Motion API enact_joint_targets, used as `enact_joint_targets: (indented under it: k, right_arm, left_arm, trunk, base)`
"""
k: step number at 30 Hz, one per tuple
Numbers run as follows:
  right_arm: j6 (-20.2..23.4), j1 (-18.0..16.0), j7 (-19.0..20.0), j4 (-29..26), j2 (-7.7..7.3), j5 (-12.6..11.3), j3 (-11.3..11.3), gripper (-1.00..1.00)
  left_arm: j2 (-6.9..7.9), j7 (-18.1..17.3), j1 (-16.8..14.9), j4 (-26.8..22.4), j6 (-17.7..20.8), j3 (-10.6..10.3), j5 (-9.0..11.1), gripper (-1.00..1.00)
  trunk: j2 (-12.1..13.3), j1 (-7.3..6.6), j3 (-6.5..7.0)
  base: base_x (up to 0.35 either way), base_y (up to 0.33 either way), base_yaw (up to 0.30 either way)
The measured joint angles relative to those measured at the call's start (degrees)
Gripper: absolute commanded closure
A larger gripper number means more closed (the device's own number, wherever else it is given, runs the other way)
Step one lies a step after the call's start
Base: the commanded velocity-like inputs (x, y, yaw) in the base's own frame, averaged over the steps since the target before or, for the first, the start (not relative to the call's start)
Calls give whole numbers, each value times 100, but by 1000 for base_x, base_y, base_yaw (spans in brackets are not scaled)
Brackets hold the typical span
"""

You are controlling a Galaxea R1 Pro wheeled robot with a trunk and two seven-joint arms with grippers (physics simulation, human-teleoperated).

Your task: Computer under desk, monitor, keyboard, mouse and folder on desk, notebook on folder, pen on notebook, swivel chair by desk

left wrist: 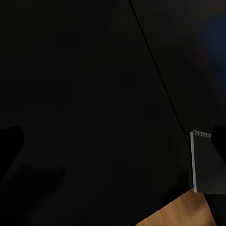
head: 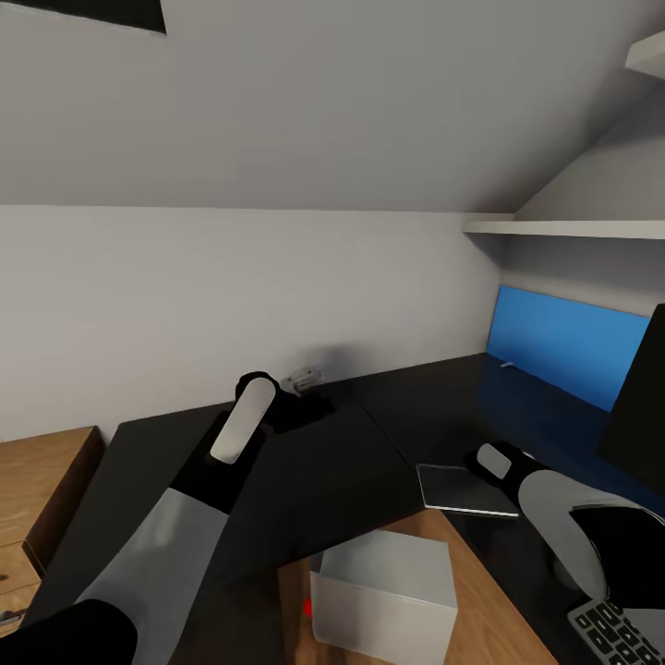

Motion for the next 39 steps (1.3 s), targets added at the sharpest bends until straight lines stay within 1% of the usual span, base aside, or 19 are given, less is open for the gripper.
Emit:
enact_joint_targets:
  k: [9,14,21,26,32,39]
  right_arm:
    - [-7,0,8,26,11,30,71,-100]
    - [-19,0,23,11,13,1,32,-100]
    - [-19,0,22,20,19,14,59,-100]
    - [-20,0,25,-5,21,-18,-2,-100]
    - [-22,1,34,-35,35,-55,-80,-100]
    - [-23,0,32,-20,39,-32,-39,-100]
  left_arm:
    - [-1,0,0,0,1,-3,1,-100]
    - [-7,0,0,0,0,-4,1,-100]
    - [-9,0,0,0,-1,-4,9,-100]
    - [-4,0,0,5,0,-4,8,-100]
    - [-8,-1,-1,71,0,-3,7,-100]
    - [-10,0,-1,79,0,-4,9,-100]
  trunk:
    - [0,0,0]
    - [0,0,0]
    - [0,0,0]
    - [0,1,0]
    - [0,2,-1]
    - [0,1,0]
  base:
    - [0,83,0]
    - [0,38,0]
    - [0,92,0]
    - [-34,21,0]
    - [-179,24,0]
    - [-43,3,0]
